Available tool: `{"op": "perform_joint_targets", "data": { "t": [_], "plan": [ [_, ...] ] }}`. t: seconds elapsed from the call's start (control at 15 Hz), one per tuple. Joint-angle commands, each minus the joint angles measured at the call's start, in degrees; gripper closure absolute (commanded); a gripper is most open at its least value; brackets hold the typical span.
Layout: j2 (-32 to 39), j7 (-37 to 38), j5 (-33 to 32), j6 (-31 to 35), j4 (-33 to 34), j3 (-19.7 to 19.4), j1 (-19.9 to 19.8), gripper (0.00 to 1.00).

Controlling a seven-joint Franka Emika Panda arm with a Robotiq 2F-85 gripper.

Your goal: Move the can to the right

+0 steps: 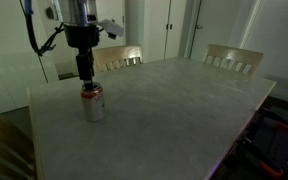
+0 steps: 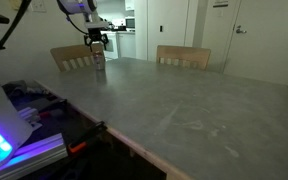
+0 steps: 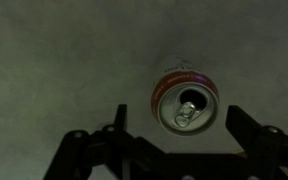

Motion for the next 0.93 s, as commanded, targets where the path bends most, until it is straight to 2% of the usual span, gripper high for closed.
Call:
{"op": "perform_joint_targets", "data": {
  "t": [0.0,0.53,0.67,0.87],
  "plan": [
    [0.84,-1.77,1.21,-1.02,0.77,0.75,-1.1,0.0],
    [2.44,-2.61,2.17,-1.33,0.55,1.69,-1.07,0.0],
    [2.6,-2.86,2.28,-1.3,0.61,1.8,-1.11,0.26],
    [2.65,-3.08,2.28,-1.33,0.49,1.82,-1.25,0.48]
  ]
}}
